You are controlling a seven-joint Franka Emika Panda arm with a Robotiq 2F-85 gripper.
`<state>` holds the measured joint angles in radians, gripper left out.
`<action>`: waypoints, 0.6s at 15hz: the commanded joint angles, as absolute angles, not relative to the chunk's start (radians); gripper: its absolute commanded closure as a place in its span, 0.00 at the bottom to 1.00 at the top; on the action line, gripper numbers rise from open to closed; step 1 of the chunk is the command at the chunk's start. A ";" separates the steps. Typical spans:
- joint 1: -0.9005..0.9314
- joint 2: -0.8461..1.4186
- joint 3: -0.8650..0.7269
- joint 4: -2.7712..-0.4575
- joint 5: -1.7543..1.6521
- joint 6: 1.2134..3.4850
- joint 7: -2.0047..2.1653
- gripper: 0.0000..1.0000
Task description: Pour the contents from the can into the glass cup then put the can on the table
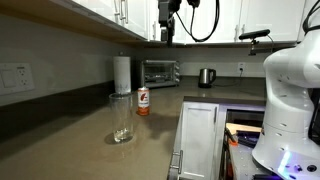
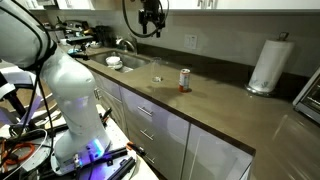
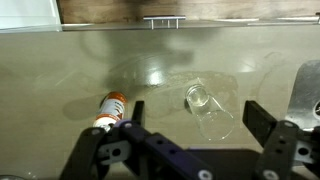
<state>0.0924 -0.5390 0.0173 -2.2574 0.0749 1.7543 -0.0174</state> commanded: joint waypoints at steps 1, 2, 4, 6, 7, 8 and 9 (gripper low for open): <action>0.081 -0.538 0.026 -2.255 0.080 1.752 -0.022 0.00; 0.081 -0.538 0.026 -2.255 0.080 1.752 -0.022 0.00; 0.084 -0.542 0.013 -2.255 0.093 1.752 -0.041 0.00; 0.080 -0.538 0.024 -2.255 0.080 1.752 -0.021 0.00; 0.079 -0.538 0.023 -2.255 0.080 1.752 -0.021 0.00; 0.079 -0.538 0.023 -2.255 0.080 1.752 -0.021 0.00; 0.064 -0.530 0.011 -2.254 0.091 1.755 0.005 0.00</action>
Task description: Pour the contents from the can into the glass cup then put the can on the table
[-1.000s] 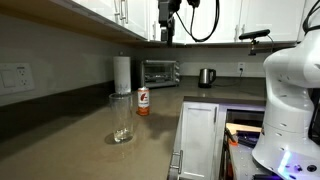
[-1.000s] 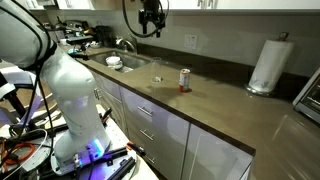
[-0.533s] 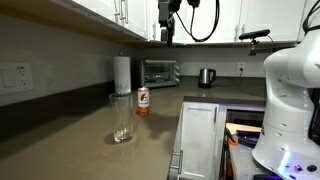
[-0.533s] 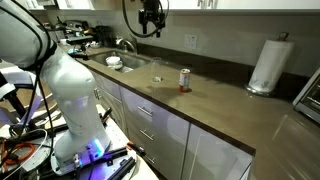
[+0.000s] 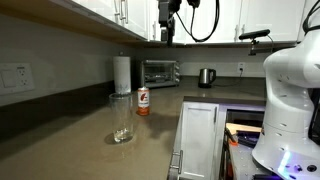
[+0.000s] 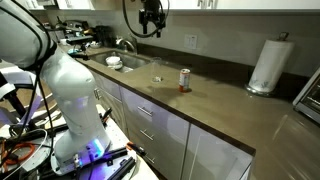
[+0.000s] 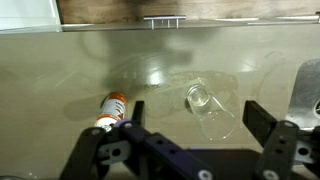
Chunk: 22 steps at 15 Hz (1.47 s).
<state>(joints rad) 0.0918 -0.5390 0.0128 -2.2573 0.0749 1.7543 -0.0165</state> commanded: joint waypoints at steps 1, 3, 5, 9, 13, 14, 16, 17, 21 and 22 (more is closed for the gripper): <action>0.054 -0.526 -0.006 -2.252 0.103 1.751 0.012 0.00; 0.028 -0.523 -0.033 -2.250 0.116 1.747 0.029 0.00; 0.002 -0.520 -0.071 -2.247 0.149 1.747 0.036 0.00; -0.041 -0.496 -0.144 -2.244 0.260 1.766 0.034 0.00; -0.097 -0.456 -0.189 -2.245 0.329 1.803 0.060 0.00; -0.107 -0.441 -0.198 -2.245 0.341 1.813 0.067 0.00; -0.125 -0.404 -0.212 -2.238 0.373 1.835 0.088 0.00; -0.130 -0.381 -0.220 -2.232 0.396 1.845 0.094 0.00; -0.136 -0.287 -0.254 -2.202 0.510 1.869 0.100 0.00; -0.138 -0.264 -0.263 -2.194 0.540 1.870 0.093 0.00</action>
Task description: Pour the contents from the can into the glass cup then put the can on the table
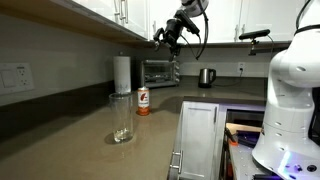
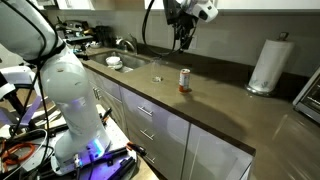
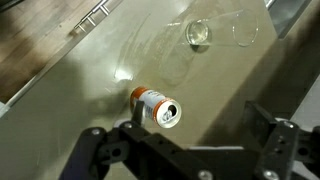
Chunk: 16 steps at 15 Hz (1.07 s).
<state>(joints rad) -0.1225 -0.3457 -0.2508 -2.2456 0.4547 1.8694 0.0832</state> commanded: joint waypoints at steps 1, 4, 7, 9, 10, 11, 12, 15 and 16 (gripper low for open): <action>-0.141 -0.240 -0.270 -2.182 0.568 1.870 0.088 0.00; -0.153 -0.257 -0.256 -2.209 0.549 1.870 0.078 0.00; -0.152 -0.257 -0.252 -2.210 0.549 1.870 0.078 0.00; -0.151 -0.230 -0.266 -2.195 0.591 1.856 0.080 0.00; -0.151 -0.205 -0.277 -2.185 0.615 1.840 0.067 0.00; -0.154 -0.175 -0.290 -2.169 0.646 1.817 0.061 0.00; -0.159 -0.143 -0.307 -2.151 0.686 1.785 0.050 0.00; -0.193 -0.047 -0.341 -2.092 0.770 1.694 0.039 0.00; -0.210 -0.011 -0.351 -2.066 0.796 1.659 0.035 0.00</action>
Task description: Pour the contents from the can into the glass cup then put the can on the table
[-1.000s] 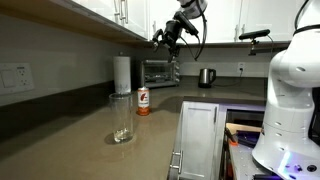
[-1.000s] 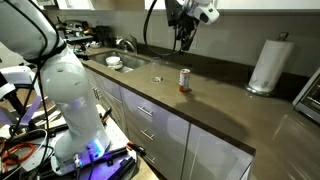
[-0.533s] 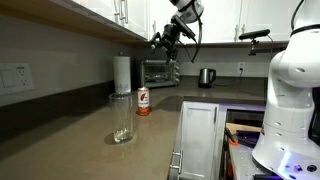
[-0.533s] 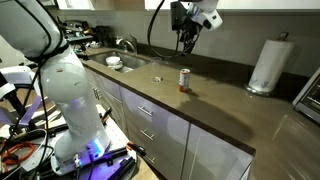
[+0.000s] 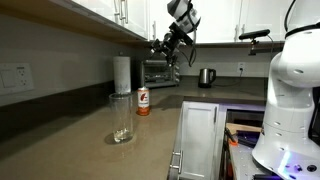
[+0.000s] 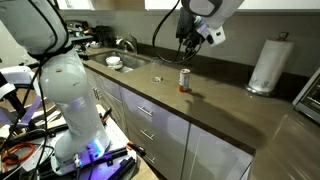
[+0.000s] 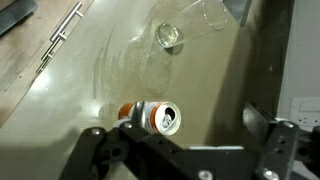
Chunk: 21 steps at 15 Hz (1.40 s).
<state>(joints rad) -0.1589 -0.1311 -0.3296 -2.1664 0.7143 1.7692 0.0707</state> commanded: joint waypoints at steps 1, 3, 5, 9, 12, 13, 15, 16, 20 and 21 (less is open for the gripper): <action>-0.228 0.026 -0.358 -2.034 0.817 1.624 0.036 0.00; -0.266 0.101 -0.366 -1.968 0.862 1.548 0.043 0.00; -0.304 0.178 -0.365 -1.894 0.908 1.465 0.058 0.00; -0.358 0.304 -0.347 -1.779 1.008 1.379 0.076 0.00; -0.356 0.366 -0.328 -1.736 1.029 1.416 0.095 0.00; -0.351 0.386 -0.323 -1.724 1.025 1.427 0.104 0.00; -0.342 0.421 -0.309 -1.703 1.012 1.437 0.139 0.00; -0.336 0.436 -0.304 -1.696 1.002 1.444 0.164 0.00; -0.328 0.490 -0.283 -1.668 0.998 1.447 0.243 0.00; -0.326 0.501 -0.280 -1.663 0.998 1.447 0.258 0.00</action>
